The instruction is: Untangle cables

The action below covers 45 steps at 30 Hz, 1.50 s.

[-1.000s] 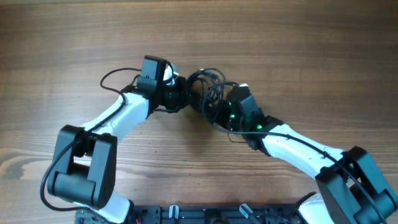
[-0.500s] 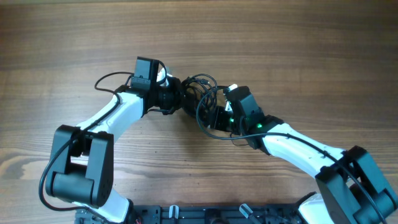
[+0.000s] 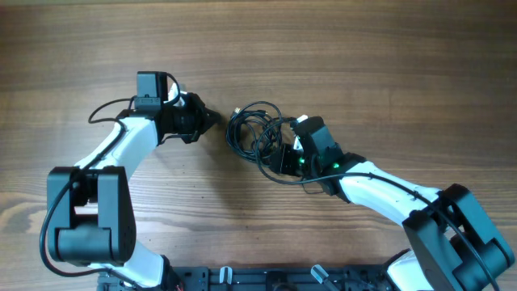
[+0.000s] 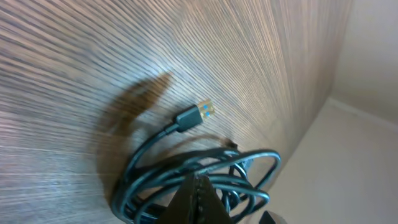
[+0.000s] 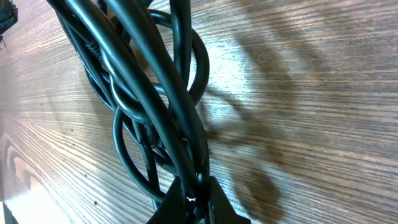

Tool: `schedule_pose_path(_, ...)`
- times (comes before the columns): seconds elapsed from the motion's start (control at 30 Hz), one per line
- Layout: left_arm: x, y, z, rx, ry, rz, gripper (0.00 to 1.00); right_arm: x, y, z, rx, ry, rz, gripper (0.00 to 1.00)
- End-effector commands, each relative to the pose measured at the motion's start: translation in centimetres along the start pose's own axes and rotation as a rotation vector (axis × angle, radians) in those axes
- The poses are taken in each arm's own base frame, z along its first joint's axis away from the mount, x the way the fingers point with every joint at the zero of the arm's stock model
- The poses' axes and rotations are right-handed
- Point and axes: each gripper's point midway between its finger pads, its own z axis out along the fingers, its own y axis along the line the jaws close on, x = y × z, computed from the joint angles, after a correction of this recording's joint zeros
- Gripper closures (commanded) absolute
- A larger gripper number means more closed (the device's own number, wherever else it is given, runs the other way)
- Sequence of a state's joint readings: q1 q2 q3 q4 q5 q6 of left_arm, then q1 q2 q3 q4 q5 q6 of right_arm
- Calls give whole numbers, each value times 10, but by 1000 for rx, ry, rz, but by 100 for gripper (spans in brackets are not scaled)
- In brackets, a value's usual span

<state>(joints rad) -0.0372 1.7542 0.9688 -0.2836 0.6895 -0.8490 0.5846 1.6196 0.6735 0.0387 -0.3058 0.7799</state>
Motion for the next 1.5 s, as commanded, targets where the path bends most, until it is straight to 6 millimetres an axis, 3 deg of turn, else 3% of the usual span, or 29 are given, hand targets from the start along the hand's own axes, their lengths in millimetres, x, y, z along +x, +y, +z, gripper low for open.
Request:
schedule_pose_path(0.0, 18, -19, 8, 35, 54, 54, 83, -3, -2, 3, 5, -18, -21, 96)
schedule_pose_path(0.1, 36, -22, 20, 5, 73, 98, 60, -10, 5, 2, -24, -48, -28, 96)
schedule_pose_path(0.2, 52, -23, 33, -38, 75, 146, 51, -15, 10, 2, -41, -69, -16, 96)
schedule_pose_path(0.27, 59, -22, 39, -67, 68, 158, 36, -17, 11, 2, -46, -77, -18, 96)
schedule_pose_path(0.4, 74, -15, 47, -134, 64, 92, 56, -22, 6, 1, -18, -105, 15, 96)
schedule_pose_path(0.53, 77, -15, 48, -137, 72, 95, 69, -29, 0, 1, 17, -144, 39, 96)
schedule_pose_path(0.7, 86, -17, 48, -121, 121, 86, 64, -38, -9, -2, 69, -203, 43, 96)
schedule_pose_path(0.83, 91, -18, 47, -110, 147, 81, 67, -43, -12, -3, 86, -230, 60, 96)
schedule_pose_path(0.97, 93, -17, 48, -118, 148, 80, 71, -42, 4, -2, 0, -207, 89, 96)
schedule_pose_path(1.27, 93, -14, 57, -169, 77, 113, 71, -40, 17, -2, -65, -181, 120, 96)
schedule_pose_path(1.47, 86, -12, 57, -185, 36, 118, 88, -39, 17, -1, -66, -179, 119, 96)
